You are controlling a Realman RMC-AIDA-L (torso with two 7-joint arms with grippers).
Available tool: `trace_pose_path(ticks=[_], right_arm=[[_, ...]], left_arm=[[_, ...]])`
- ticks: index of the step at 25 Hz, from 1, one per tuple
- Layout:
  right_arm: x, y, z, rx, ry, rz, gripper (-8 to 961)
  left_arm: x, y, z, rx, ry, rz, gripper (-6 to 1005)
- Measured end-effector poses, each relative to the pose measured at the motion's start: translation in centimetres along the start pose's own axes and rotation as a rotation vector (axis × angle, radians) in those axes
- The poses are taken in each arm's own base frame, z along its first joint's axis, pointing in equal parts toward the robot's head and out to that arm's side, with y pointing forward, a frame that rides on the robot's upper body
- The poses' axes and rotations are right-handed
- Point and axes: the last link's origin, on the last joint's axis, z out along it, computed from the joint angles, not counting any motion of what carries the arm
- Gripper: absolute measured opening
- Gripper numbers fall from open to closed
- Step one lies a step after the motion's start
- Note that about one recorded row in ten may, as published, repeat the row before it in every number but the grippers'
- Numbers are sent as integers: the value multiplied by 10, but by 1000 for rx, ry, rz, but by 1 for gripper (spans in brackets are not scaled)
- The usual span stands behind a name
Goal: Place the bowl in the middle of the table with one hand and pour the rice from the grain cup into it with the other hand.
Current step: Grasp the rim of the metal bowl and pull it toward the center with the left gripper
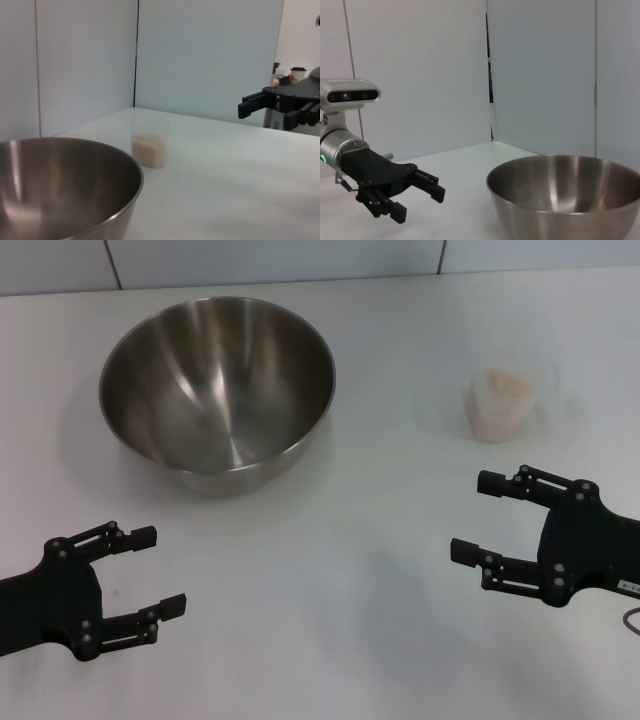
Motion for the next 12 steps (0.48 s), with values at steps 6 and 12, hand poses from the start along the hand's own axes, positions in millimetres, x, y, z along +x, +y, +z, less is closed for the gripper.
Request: trace_pose_path(ticks=[6,12], right_arm=[[0,0,0,2,1,0,784],[0,-1,0,3,1,1,784]], left_arm=[[1,-1,1,-1,0,2,816],[1,-1,1,0,0,4,815]])
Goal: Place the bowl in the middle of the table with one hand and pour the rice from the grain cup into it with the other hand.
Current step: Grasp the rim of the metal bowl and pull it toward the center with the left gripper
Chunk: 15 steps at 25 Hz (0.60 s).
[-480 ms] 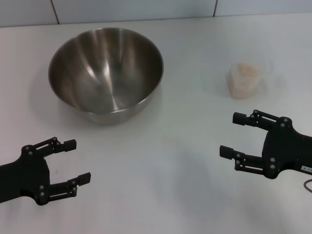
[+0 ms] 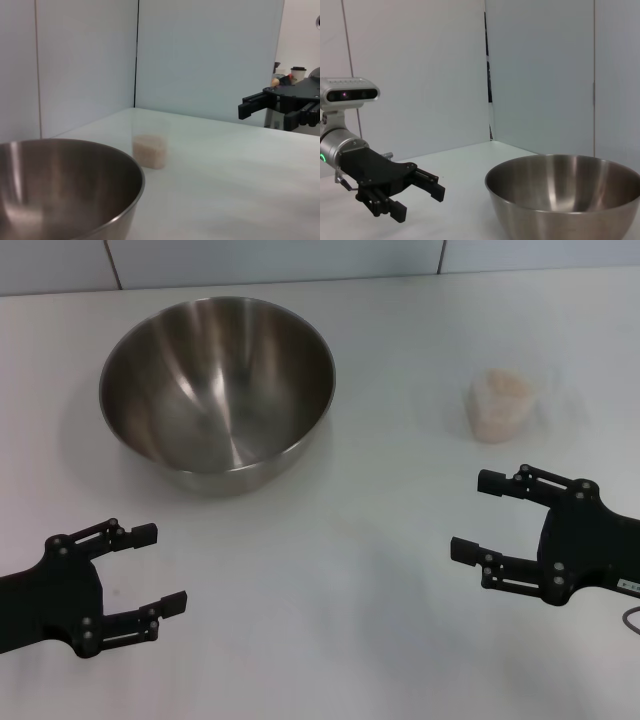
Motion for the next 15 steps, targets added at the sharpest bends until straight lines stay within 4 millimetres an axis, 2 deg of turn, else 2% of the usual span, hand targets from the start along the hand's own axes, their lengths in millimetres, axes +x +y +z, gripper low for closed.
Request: trace_pose_path(ticks=[5,8,10,12,13,15], right_arm=[[-1,-1,2,-5,-1,-5,784],[-1,-2,3,-8,0,-6,784],[-1,-2,3,-9,1,-5,785],[-1,-2,4,-9,2,-3,785],[0,-3,4,-10,3,-2,785],[0,-3,4,-10,4,-1,785]], left_arm=[[3,-3,0,19,17,-23,815],[16,-21,-2,60,49,-189,815],[20,-26,-3,69,54,-231,815],[28,-35,-7,97,73,-300,815],[39,-45,-15,140,104,-372,815],[45,-51,-20,162,119,-398,815]])
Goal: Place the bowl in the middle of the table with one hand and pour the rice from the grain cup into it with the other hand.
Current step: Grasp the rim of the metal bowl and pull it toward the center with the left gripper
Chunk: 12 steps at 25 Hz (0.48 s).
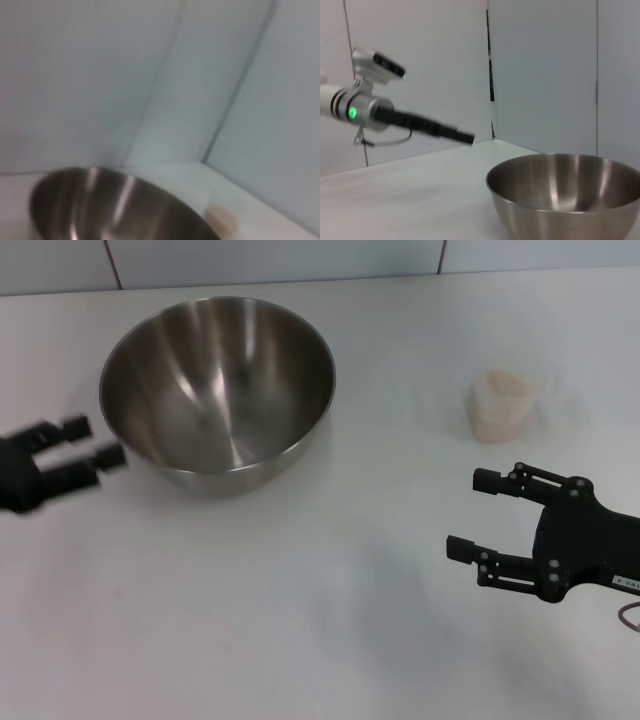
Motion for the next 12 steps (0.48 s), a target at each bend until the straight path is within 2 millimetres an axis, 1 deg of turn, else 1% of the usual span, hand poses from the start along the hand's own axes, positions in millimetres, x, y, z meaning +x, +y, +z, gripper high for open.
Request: trace_pose_path(ticks=[3,5,6,7,9,12], right_arm=[[1,0,0,1,2,0,785],[1,0,0,0,2,-1,785],[2,0,0,0,3,-1,785],[2,-1,0,-1,2,-2,785],[2,-1,0,0,3,-6,785],[3,-2,1,0,3,-14,785]], left_arm=[[26,-5,-4,35,16,-49,815],[42,-9,-1,77,-8,-85,815],[50,-13,3,108,-31,-108,815],[53,-15,6,127,-50,-123,814],[62,-25,20,211,-133,-163,814],[68,-35,34,313,-246,-207,814]])
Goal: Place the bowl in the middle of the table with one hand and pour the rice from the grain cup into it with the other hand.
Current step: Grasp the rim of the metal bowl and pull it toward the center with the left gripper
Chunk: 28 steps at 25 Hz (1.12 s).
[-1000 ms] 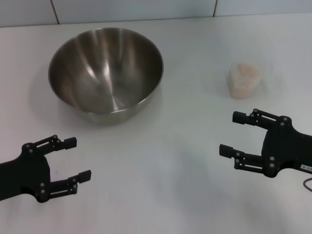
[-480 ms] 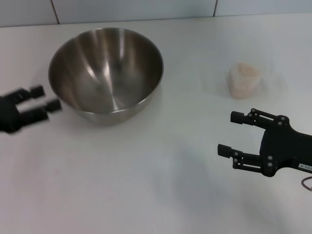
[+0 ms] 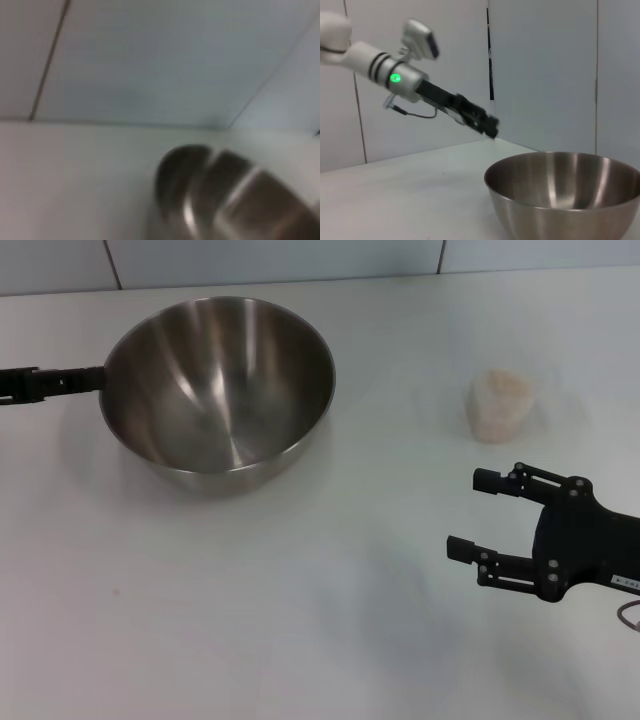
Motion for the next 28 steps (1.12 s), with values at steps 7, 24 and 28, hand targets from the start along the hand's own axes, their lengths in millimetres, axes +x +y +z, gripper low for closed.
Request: trace_pose_path(ticks=[7,24,28], right_arm=[[3,-1,0,3,0,-9,784],[9,-4,-3,25,-10,-21,784],[9,-4,-3,24,-12,-33,785]], left_arm=[[29,7,22,184,-226,2,814],[44,37,48,189,-321,65,813],[46,34,50,206,-303,65,813]])
